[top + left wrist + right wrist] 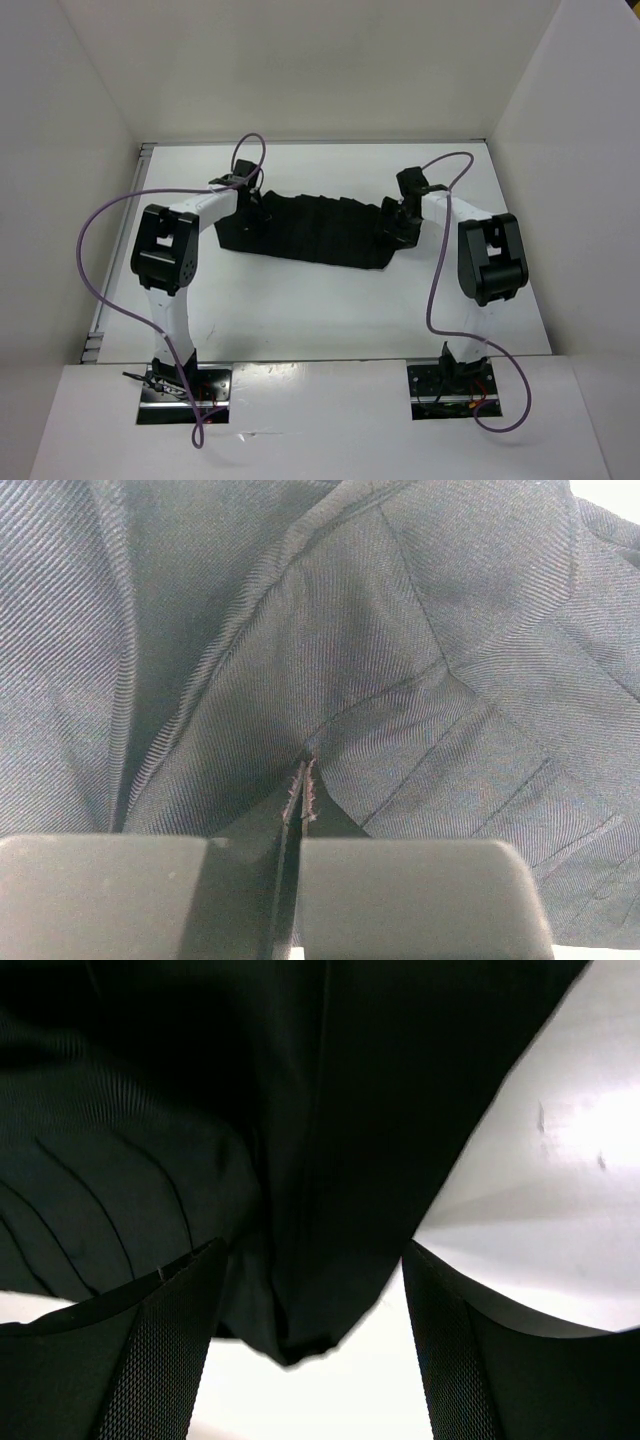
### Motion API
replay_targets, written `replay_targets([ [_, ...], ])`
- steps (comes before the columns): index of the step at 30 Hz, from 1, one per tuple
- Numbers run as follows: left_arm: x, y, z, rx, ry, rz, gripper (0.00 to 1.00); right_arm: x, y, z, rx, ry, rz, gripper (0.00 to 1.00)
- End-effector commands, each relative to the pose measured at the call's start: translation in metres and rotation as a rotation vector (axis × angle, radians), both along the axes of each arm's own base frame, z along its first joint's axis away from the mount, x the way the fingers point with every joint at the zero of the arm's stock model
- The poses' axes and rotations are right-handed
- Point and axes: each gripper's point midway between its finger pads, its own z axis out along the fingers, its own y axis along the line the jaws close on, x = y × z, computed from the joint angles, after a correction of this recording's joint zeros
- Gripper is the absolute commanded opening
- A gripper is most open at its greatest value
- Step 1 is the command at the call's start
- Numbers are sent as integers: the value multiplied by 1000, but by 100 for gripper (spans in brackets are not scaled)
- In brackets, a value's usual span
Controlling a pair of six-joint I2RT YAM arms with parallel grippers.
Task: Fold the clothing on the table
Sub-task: Fold the skirt
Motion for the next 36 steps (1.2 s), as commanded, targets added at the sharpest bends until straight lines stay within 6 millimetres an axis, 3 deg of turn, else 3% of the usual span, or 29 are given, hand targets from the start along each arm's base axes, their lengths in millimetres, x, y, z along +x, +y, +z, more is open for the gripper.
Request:
replay_targets([
  [1, -16, 5, 0, 22, 29, -29, 0, 23, 11, -6, 81, -57, -35, 76],
  [4, -21, 4, -2, 15, 34, -33, 0, 29, 11, -18, 92, -50, -49, 76],
  [11, -26, 0, -3, 7, 37, -46, 0, 55, 21, -13, 138, -104, -52, 75],
  [13, -26, 0, -3, 7, 37, -46, 0, 49, 26, -25, 165, -62, -39, 72],
  [15, -24, -1, -3, 1, 29, -38, 0, 50, 33, -26, 201, -62, -22, 65],
  [17, -25, -5, -3, 1, 29, -47, 0, 37, 44, -31, 241, -29, 0, 55],
  [18, -29, -5, -9, -3, 49, -51, 0, 36, 44, -33, 241, -29, 0, 39],
  [20, -28, -10, -8, -8, 42, -52, 0, 27, 46, -37, 261, -2, 8, 20],
  [21, -28, -10, -8, -8, 42, -52, 0, 25, 46, -36, 261, -2, 8, 0],
  [26, -35, -35, -14, -37, 50, -111, 0, 18, 31, -17, 181, -8, -27, 0],
  [27, -35, -44, -10, -53, 42, -133, 0, 12, 24, -15, 168, 7, -43, 0],
  [28, -35, -56, -4, -80, 36, -160, 9, 9, 23, -7, 170, -3, -43, 0],
  [32, -13, -86, 67, -207, -115, -228, 36, -3, 14, 1, 153, -4, -59, 0],
  [33, -6, -93, 100, -226, -190, -243, 38, -2, 14, 4, 154, -13, -58, 0],
  [36, -1, -90, 141, -201, -268, -225, 40, -12, 3, 0, 99, 9, -92, 0],
])
